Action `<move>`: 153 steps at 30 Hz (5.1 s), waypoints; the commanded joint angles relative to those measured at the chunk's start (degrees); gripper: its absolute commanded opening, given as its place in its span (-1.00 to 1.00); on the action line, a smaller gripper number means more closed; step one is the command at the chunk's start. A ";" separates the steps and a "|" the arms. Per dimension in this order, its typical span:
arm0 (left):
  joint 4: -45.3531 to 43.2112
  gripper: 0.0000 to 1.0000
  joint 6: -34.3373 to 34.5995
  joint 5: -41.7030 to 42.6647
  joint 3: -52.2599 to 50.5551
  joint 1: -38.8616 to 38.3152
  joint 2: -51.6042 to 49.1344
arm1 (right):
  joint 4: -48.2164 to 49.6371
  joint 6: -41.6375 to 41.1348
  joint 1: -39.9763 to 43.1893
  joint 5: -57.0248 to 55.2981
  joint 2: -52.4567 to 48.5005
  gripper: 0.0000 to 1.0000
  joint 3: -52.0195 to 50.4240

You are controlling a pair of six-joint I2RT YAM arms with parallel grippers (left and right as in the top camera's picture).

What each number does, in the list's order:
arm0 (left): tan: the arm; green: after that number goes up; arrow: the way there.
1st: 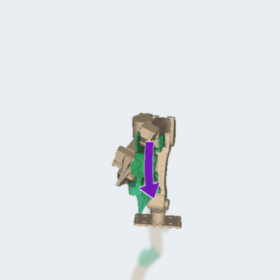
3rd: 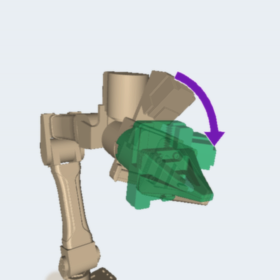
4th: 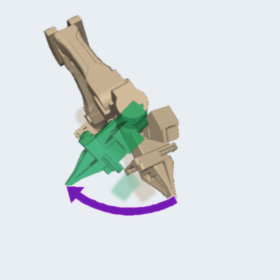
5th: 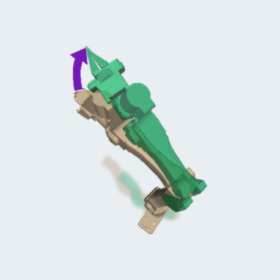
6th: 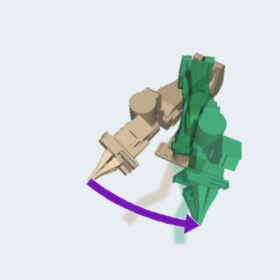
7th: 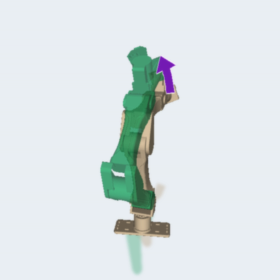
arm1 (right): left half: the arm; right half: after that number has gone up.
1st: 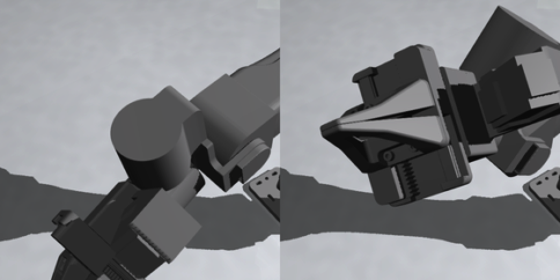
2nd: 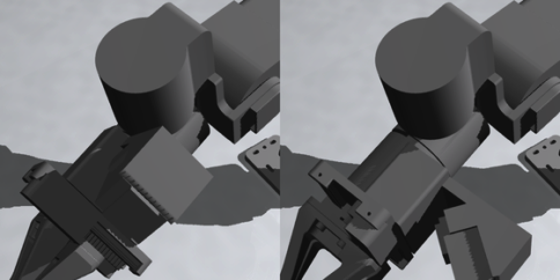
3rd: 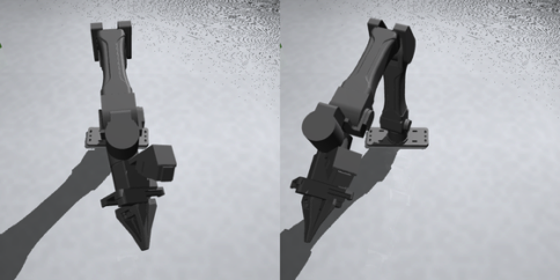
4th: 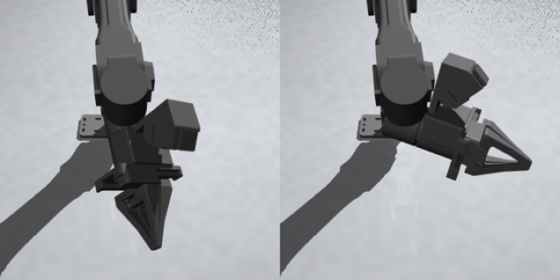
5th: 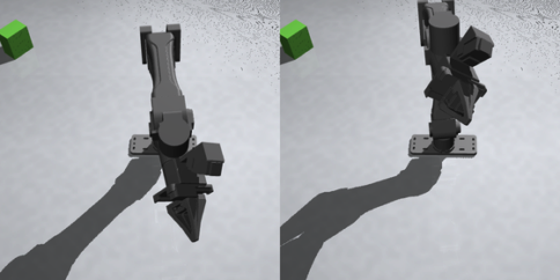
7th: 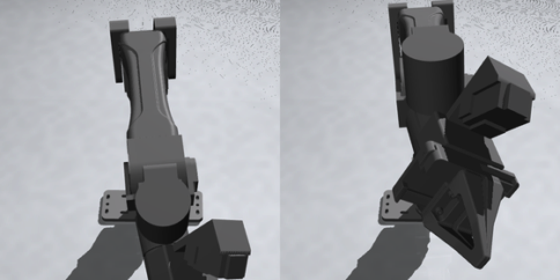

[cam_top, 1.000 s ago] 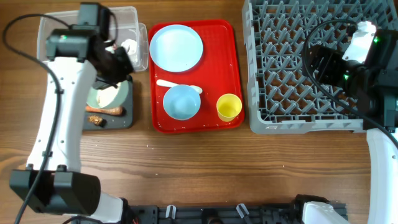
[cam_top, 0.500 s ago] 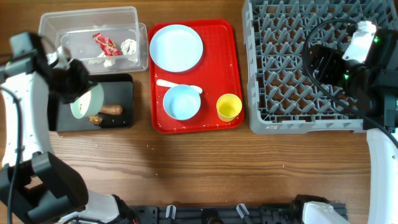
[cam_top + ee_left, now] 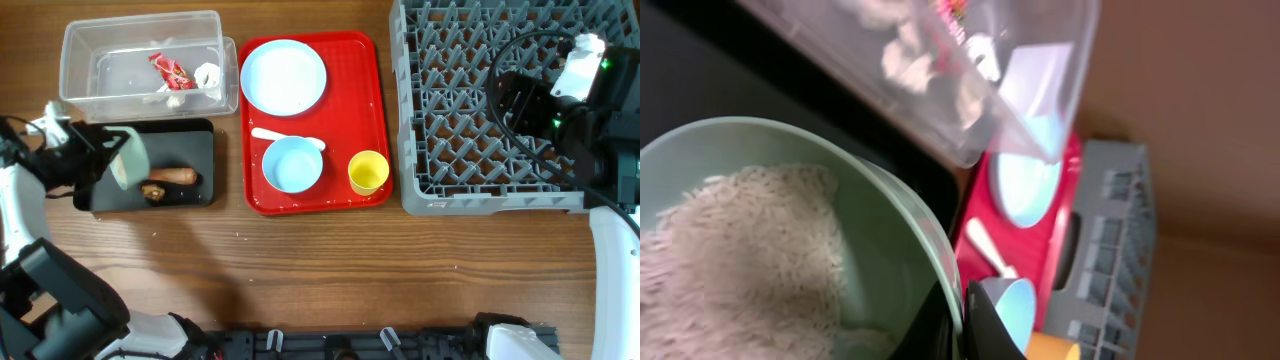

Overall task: Sort waste into correct bins and load items into the dishwasher rack
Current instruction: 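Carry the green bowl left and tip the rice onto the black tray, then bring the empty green bowl back onto the red tray with left gripper, then grasp the yellow cup on the red tray with the left gripper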

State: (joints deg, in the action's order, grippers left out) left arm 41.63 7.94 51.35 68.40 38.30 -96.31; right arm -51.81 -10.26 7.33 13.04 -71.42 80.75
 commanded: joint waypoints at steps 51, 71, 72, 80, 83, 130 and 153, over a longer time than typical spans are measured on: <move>-17.90 -0.92 31.47 36.70 -0.15 11.43 -12.52 | 1.29 -0.24 0.20 0.48 -0.50 0.99 -0.24; -20.02 -0.92 28.59 -14.80 -0.15 -27.67 15.06 | 2.86 -0.26 0.20 0.50 -0.52 0.99 -0.26; -20.00 -0.92 26.88 -18.49 -0.15 -30.77 15.37 | 2.62 -0.24 0.20 0.50 -0.66 0.99 -0.26; -20.06 -0.92 14.40 -44.70 -0.15 -51.04 13.33 | 0.68 -0.39 0.17 3.06 -2.56 0.99 -0.26; -22.69 -0.92 11.28 -49.86 -0.15 -56.19 12.17 | -0.22 -0.37 0.17 3.54 -3.28 0.99 -0.26; -33.33 0.18 -1.44 -57.55 0.72 -74.07 -7.91 | -1.60 -0.33 0.20 3.52 -4.15 0.99 -0.26; -14.25 0.11 1.95 -28.48 0.72 -73.66 -6.03 | -1.86 -0.37 0.20 3.52 -4.15 1.00 -0.26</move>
State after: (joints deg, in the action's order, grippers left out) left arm 28.21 8.78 21.37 68.95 -35.66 -101.45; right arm -53.60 -10.28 7.33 15.46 -74.81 80.73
